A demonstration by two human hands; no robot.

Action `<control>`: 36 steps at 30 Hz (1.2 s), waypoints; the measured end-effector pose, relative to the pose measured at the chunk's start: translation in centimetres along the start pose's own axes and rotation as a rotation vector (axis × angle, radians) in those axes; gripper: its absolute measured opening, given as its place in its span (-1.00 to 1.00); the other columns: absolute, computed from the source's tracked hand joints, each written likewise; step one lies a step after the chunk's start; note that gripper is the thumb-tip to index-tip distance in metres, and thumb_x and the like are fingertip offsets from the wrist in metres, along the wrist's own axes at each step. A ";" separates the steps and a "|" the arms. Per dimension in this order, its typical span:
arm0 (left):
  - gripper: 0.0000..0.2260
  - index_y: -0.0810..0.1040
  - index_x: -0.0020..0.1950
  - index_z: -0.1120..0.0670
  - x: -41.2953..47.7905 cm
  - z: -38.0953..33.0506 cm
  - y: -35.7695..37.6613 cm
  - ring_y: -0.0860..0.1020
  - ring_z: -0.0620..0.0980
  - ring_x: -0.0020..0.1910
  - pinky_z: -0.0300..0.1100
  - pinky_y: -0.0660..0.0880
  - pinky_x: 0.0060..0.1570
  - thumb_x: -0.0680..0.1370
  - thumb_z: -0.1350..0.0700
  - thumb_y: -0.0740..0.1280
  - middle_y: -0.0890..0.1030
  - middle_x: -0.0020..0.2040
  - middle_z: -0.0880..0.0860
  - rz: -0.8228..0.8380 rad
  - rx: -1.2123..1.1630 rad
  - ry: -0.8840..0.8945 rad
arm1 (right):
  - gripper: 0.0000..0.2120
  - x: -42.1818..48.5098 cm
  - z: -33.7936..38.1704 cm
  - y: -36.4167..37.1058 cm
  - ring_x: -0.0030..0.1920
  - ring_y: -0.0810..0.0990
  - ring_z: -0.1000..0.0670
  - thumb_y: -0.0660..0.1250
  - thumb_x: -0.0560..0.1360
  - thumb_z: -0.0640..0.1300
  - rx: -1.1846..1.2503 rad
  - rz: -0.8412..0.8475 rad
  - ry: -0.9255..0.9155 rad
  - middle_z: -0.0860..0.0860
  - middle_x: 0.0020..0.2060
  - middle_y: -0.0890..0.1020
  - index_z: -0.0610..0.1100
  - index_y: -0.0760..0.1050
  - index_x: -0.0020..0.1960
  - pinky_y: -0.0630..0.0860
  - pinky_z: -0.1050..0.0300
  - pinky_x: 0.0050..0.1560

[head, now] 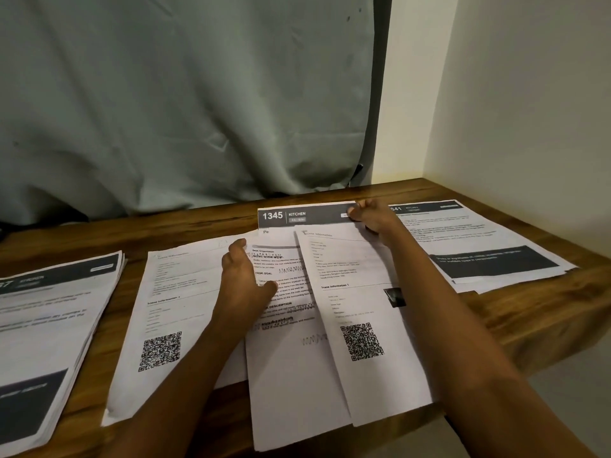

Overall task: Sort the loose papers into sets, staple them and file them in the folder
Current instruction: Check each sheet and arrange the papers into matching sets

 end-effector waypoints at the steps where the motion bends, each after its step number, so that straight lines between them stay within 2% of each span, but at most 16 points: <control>1: -0.22 0.07 0.51 0.10 0.0 0.0 0.0 0.31 0.10 0.40 -0.12 0.40 0.23 0.44 0.24 0.46 0.27 0.45 0.14 -0.003 -0.002 -0.001 | -0.87 0.1 0.2 -0.1 -0.21 0.50 0.02 0.36 0.52 -0.18 0.050 -0.012 -0.008 -0.07 -0.22 0.52 -0.13 0.41 -0.13 0.43 0.24 -0.23; 3: -0.23 0.07 0.51 0.10 0.1 0.0 -0.1 0.32 0.11 0.39 -0.09 0.39 0.25 0.44 0.24 0.47 0.28 0.44 0.14 -0.007 -0.015 -0.004 | -0.86 0.2 0.4 -0.2 -0.08 0.60 -0.07 0.39 0.50 -0.18 0.135 -0.054 -0.035 -0.12 -0.14 0.61 -0.10 0.43 -0.15 0.57 0.11 -0.05; 5: -0.23 0.08 0.51 0.10 0.1 0.1 -0.1 0.34 0.12 0.37 -0.06 0.40 0.25 0.44 0.24 0.47 0.31 0.43 0.15 -0.011 -0.036 -0.011 | -0.85 0.5 0.5 -0.3 0.02 0.63 -0.13 0.42 0.47 -0.17 0.198 -0.123 -0.059 -0.14 -0.04 0.64 -0.06 0.44 -0.15 0.57 -0.03 0.12; 9: -0.25 0.10 0.50 0.10 0.2 0.2 -0.1 0.39 0.13 0.34 -0.04 0.41 0.23 0.44 0.25 0.47 0.37 0.40 0.14 -0.017 -0.099 -0.037 | -0.81 0.1 1.0 -0.4 0.00 0.61 -0.08 0.42 0.47 -0.20 0.310 -0.236 -0.100 -0.09 -0.05 0.62 -0.01 0.42 -0.15 0.56 0.01 0.09; 15: -0.31 0.13 0.47 0.09 0.3 0.4 -0.3 0.50 0.08 0.23 -0.10 0.45 0.14 0.46 0.28 0.44 0.49 0.32 0.10 -0.014 -0.226 -0.082 | -0.82 0.0 1.3 -0.4 -0.02 0.59 -0.06 0.40 0.49 -0.20 0.319 -0.236 -0.110 -0.06 -0.07 0.59 -0.02 0.40 -0.14 0.55 0.05 0.06; 19: -0.29 0.15 0.45 0.09 0.7 1.0 -0.3 0.54 0.09 0.17 -0.04 0.48 0.14 0.43 0.29 0.46 0.53 0.28 0.13 -0.040 -0.367 -0.132 | -0.82 -0.1 1.7 0.0 0.07 0.57 -0.09 0.39 0.50 -0.16 0.246 -0.231 -0.107 -0.07 0.01 0.56 -0.07 0.39 0.01 0.54 -0.01 0.15; 22: -0.30 0.21 0.42 0.07 1.1 1.5 -0.2 0.58 0.10 0.12 0.07 0.52 0.16 0.40 0.31 0.49 0.56 0.25 0.13 -0.038 -0.475 -0.165 | -0.77 -0.7 2.5 0.1 0.11 0.54 -0.11 0.36 0.52 -0.15 0.115 -0.220 -0.192 -0.07 0.04 0.53 -0.13 0.37 0.12 0.51 0.06 0.10; 24: -0.34 0.26 0.39 0.07 1.2 1.7 -0.2 0.59 0.10 0.09 0.10 0.55 0.11 0.38 0.32 0.49 0.58 0.22 0.10 -0.032 -0.508 -0.173 | -0.67 -1.5 3.7 -0.2 0.11 0.53 -0.10 0.34 0.53 -0.15 -0.036 -0.151 -0.237 -0.06 0.03 0.49 -0.20 0.33 0.22 0.47 0.08 0.04; 27: -0.45 0.36 0.33 0.10 1.1 1.9 -0.1 0.61 0.07 0.04 -0.03 0.59 -0.03 0.40 0.32 0.47 0.60 0.15 0.06 -0.031 -0.522 -0.170 | -0.56 -3.5 6.1 -1.6 0.02 0.45 -0.06 0.37 0.51 -0.10 -0.461 -0.038 -0.228 -0.03 0.02 0.45 -0.22 0.32 0.30 0.41 0.10 -0.04; 29: -0.57 0.46 0.26 0.12 1.0 2.0 -0.1 0.62 0.05 0.00 -0.17 0.56 -0.16 0.42 0.30 0.45 0.61 0.11 0.04 -0.024 -0.509 -0.149 | -0.58 -4.9 7.1 -3.2 -0.02 0.43 -0.07 0.38 0.50 -0.05 -0.756 0.020 -0.174 -0.07 0.05 0.49 -0.21 0.38 0.26 0.35 0.11 -0.09; 31: -0.69 0.55 0.18 0.11 0.9 2.1 -0.1 0.63 0.03 -0.04 -0.19 0.56 -0.18 0.46 0.28 0.42 0.64 0.08 0.03 -0.010 -0.492 -0.126 | -0.67 -6.3 6.8 -5.1 -0.05 0.42 -0.06 0.40 0.48 -0.02 -0.937 0.055 -0.116 -0.08 0.03 0.51 -0.19 0.42 0.11 0.33 0.09 -0.13; 32: -0.73 0.57 0.15 0.08 0.8 2.2 -0.1 0.63 0.03 -0.05 -0.14 0.58 -0.14 0.47 0.27 0.41 0.65 0.07 0.03 -0.005 -0.493 -0.124 | -0.69 -6.9 6.3 -6.0 -0.07 0.44 -0.07 0.42 0.46 -0.01 -0.986 0.066 -0.080 -0.12 0.04 0.53 -0.20 0.44 0.02 0.35 0.08 -0.15; 33: -0.76 0.59 0.12 0.06 0.8 2.2 -0.1 0.64 0.04 -0.05 -0.08 0.60 -0.08 0.48 0.26 0.40 0.66 0.06 0.03 -0.003 -0.500 -0.126 | -0.66 -7.2 5.4 -6.8 -0.05 0.47 -0.10 0.44 0.43 0.00 -1.000 0.092 -0.021 -0.16 0.06 0.55 -0.22 0.47 0.02 0.39 0.07 -0.14; 36: -0.78 0.60 0.09 0.02 0.7 2.2 -0.1 0.65 0.06 -0.06 0.07 0.60 0.00 0.49 0.25 0.40 0.67 0.05 0.04 0.008 -0.541 -0.135 | -0.38 -9.2 3.0 -7.4 0.17 0.46 -0.14 0.48 0.39 0.05 -0.970 0.139 0.126 -0.15 0.27 0.48 -0.23 0.39 0.32 0.41 0.00 0.05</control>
Point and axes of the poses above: each hand's wrist, its own x-axis towards the middle knuckle, its own y-axis out of the palm, z = x × y, the point moved 2 cm from there along x, towards the middle knuckle
